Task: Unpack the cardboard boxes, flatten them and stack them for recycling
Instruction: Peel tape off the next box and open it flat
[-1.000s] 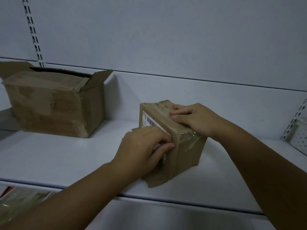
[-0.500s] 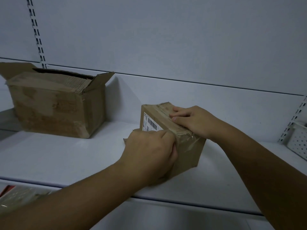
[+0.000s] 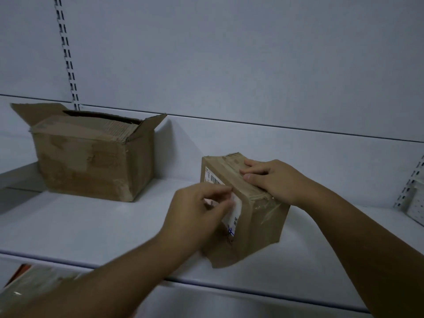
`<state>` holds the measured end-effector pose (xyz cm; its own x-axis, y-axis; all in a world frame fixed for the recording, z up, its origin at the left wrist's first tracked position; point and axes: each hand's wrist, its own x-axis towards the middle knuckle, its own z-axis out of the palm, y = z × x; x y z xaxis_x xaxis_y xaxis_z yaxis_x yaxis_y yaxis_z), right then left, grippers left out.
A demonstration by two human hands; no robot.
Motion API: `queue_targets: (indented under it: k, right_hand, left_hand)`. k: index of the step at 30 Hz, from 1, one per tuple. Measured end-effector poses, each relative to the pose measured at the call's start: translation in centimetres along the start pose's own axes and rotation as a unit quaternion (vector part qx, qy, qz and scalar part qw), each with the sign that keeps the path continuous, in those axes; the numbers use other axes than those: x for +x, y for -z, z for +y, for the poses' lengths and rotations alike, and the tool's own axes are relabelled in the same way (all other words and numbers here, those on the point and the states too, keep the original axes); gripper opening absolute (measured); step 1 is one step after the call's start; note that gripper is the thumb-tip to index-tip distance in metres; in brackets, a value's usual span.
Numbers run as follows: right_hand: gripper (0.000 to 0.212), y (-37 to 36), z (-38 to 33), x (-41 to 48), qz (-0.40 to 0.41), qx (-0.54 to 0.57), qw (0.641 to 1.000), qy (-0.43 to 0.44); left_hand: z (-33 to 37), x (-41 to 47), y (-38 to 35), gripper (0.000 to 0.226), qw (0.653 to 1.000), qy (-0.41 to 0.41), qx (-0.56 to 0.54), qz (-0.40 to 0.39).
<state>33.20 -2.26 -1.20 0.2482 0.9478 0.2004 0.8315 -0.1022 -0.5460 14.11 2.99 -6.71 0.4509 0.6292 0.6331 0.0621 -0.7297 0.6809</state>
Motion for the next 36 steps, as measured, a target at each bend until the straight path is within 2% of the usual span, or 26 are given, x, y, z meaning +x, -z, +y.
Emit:
queue_targets:
  k: [2, 5, 12, 15, 18, 21, 24, 25, 27, 30, 32, 34, 36]
  right_hand:
    - [0.03, -0.1, -0.1, 0.0, 0.002, -0.006, 1.0, -0.003]
    - [0.03, 0.0, -0.3, 0.0, 0.005, -0.004, 1.0, -0.008]
    - [0.029, -0.1, -0.1, 0.0, 0.011, -0.003, 1.0, -0.011]
    - [0.028, -0.1, -0.1, 0.0, 0.015, 0.007, 1.0, -0.017]
    - [0.027, -0.2, -0.4, 0.0, 0.025, -0.005, 0.999, -0.025]
    - [0.029, -0.6, -1.4, -0.2, 0.051, -0.07, 0.995, -0.058]
    - [0.036, -0.6, -3.2, -0.7, 0.036, -0.139, 0.988, -0.063]
    - [0.038, -0.3, -3.9, -1.0, 0.019, -0.164, 0.985, -0.055]
    - [0.043, 0.9, -4.7, -2.0, 0.005, -0.233, 0.972, -0.026]
    - [0.046, 3.7, -4.9, -2.8, 0.025, -0.332, 0.943, 0.025]
    - [0.043, 4.6, -4.3, -2.7, 0.009, -0.304, 0.951, 0.054]
    - [0.046, 4.1, -3.3, -2.2, -0.039, -0.232, 0.967, 0.094]
    - [0.065, 2.5, -2.1, -1.8, -0.09, -0.217, 0.966, 0.105]
  left_hand:
    - [-0.6, -1.3, -1.2, 0.035, 0.999, 0.027, -0.033, 0.029]
    - [-0.6, -2.1, -2.7, 0.036, 0.993, 0.064, -0.087, 0.048]
    - [-0.7, -1.9, -2.8, 0.026, 0.993, 0.021, -0.082, 0.084]
    - [-0.6, -1.5, -2.6, 0.021, 0.99, 0.026, -0.103, 0.087]
    - [-0.3, -0.9, -2.2, 0.022, 0.99, 0.044, -0.119, 0.06]
    - [0.4, -1.0, -1.8, 0.012, 0.988, 0.074, -0.134, 0.03]
    - [0.4, -1.2, -1.4, 0.047, 0.986, 0.097, -0.139, -0.006]
    - [0.3, -1.0, -1.1, 0.055, 0.985, 0.096, -0.141, -0.017]
    - [-0.3, -0.4, -0.2, 0.054, 0.977, 0.076, -0.197, -0.034]
    - [-2.2, 1.2, 1.5, 0.05, 0.939, 0.07, -0.321, -0.097]
    - [-3.2, 2.1, 2.1, 0.044, 0.927, 0.108, -0.338, -0.119]
    - [-3.8, 2.9, 1.9, 0.037, 0.941, 0.138, -0.298, -0.08]
    - [-4.1, 2.8, 1.5, 0.025, 0.961, 0.155, -0.229, 0.022]
